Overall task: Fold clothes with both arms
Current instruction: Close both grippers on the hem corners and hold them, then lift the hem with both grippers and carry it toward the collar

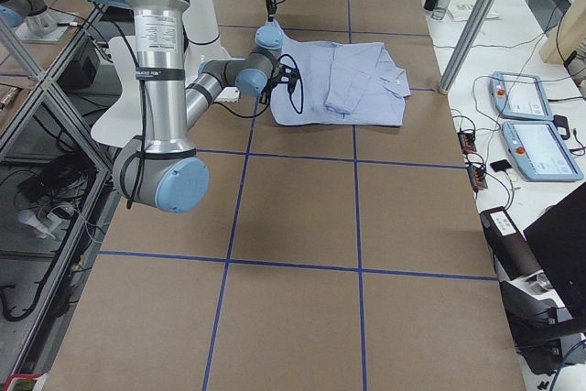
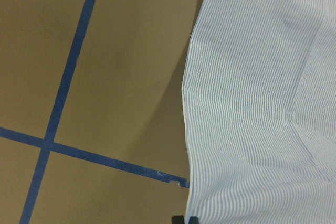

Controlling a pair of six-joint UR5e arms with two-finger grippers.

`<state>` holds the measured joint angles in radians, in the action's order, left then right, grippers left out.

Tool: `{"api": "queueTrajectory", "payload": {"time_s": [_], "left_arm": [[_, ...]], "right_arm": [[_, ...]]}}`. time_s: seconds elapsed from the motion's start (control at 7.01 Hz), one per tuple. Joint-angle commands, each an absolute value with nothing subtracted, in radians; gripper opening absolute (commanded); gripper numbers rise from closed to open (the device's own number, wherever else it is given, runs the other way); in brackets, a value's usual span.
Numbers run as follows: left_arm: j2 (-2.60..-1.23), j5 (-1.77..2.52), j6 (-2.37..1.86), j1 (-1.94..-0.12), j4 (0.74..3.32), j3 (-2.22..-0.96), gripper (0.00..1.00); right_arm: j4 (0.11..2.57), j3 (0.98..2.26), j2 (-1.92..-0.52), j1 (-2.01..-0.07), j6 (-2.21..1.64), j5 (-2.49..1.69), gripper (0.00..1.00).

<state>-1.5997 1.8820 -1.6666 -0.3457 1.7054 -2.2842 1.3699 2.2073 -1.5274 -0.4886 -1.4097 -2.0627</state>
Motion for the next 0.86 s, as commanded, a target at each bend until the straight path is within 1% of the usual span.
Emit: {"api": "queueTrajectory", "payload": {"time_s": [0.0,0.29,0.71], "left_arm": [[-1.632,1.882,-1.669,-0.345,1.704,-2.287,0.0],[-1.654,1.934,-1.661,-0.427,1.704,-2.286,0.0],[-1.663,2.035,-1.495,-0.642,1.701,-2.269,0.0]], "right_arm": [[1.37,2.204,-1.519,-0.506,-1.41,-2.063,0.0],[1.37,2.169,-1.456,-0.546,-1.41,-2.062,0.0],[1.368,2.158,-1.419,-0.63,-1.41,-2.066,0.0]]}}
